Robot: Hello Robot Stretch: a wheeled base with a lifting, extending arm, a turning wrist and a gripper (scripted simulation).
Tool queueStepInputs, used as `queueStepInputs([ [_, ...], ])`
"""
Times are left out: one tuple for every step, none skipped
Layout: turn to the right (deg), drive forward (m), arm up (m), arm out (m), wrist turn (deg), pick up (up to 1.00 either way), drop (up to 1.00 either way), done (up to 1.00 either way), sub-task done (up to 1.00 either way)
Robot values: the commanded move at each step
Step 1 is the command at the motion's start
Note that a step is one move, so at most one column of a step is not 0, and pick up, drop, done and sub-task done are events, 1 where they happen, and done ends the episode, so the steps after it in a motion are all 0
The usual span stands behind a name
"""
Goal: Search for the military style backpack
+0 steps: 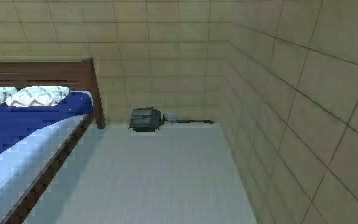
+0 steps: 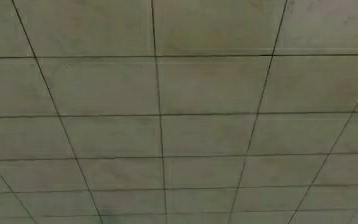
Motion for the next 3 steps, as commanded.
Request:
queueStepInputs([
  [0.0, 1.00, 0.00, 0.00, 0.0, 0.00, 0.00, 0.00, 0.00],
  [0.0, 0.45, 0.00, 0.00, 0.0, 0.00, 0.00, 0.00, 0.00],
  [-9.0, 0.00, 0.00, 0.00, 0.0, 0.00, 0.00, 0.00, 0.00],
])
